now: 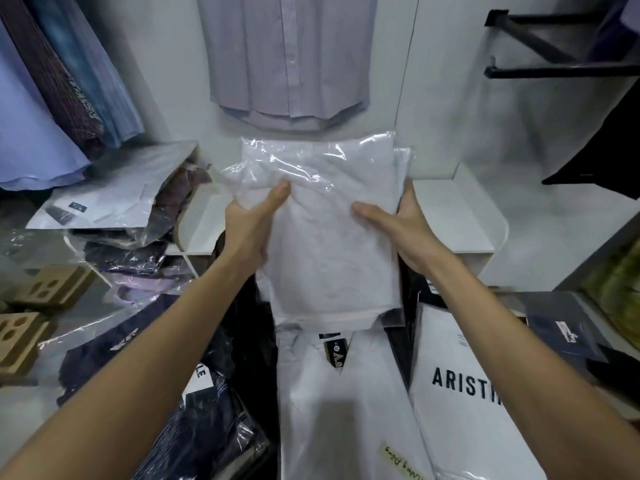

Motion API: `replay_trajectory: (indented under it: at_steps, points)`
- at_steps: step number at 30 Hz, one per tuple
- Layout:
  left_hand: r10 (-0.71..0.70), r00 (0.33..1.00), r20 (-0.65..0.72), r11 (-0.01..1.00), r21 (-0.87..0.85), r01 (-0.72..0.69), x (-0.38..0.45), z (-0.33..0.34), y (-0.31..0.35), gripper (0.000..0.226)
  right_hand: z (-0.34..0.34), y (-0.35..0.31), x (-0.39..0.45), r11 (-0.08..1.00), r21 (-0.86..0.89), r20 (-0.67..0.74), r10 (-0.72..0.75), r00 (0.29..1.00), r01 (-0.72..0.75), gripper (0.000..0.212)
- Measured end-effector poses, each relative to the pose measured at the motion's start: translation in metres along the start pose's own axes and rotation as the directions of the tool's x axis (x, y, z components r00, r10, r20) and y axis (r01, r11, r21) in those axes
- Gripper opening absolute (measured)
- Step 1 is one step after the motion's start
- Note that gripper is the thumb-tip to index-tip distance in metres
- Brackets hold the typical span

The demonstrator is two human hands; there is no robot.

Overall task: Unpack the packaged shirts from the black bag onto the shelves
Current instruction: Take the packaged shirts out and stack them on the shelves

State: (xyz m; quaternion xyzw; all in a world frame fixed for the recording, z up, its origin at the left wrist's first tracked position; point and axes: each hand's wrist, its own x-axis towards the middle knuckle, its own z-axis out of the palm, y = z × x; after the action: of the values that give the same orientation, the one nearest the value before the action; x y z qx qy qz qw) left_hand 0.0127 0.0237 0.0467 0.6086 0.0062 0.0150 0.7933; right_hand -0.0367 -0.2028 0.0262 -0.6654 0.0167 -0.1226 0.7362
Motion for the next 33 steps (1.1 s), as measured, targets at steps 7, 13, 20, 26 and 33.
replay_trajectory:
  at_steps: [7, 13, 20, 26, 33]
  points:
    - [-0.071, 0.985, 0.157, 0.964, 0.264, 0.027, -0.010, -0.032, -0.059, 0.054, -0.007, 0.066, -0.044, 0.986, 0.016, -0.090, 0.166, 0.982, -0.165, 0.035]
    - [-0.107, 0.942, 0.317, 0.951, 0.311, 0.003, -0.018, -0.053, -0.086, 0.033, -0.002, 0.089, -0.052, 0.966, 0.105, -0.126, 0.250, 0.960, -0.238, 0.049]
    - [0.001, 0.984, 0.176, 0.993, 0.115, -0.021, 0.000, -0.029, -0.052, 0.029, 0.003, 0.045, -0.008, 0.992, 0.010, -0.091, 0.128, 0.988, -0.128, 0.047]
    - [-0.063, 0.825, 0.562, 0.829, 0.490, -0.270, -0.017, -0.069, -0.047, 0.031, -0.038, 0.056, -0.033, 0.970, -0.193, 0.191, 0.183, 0.964, -0.145, 0.029]
    - [-0.382, 0.339, 0.860, 0.553, 0.507, -0.661, -0.053, -0.104, -0.070, 0.056, -0.068, 0.082, -0.073, 0.846, -0.531, 0.669, 0.380, 0.639, 0.053, 0.049]
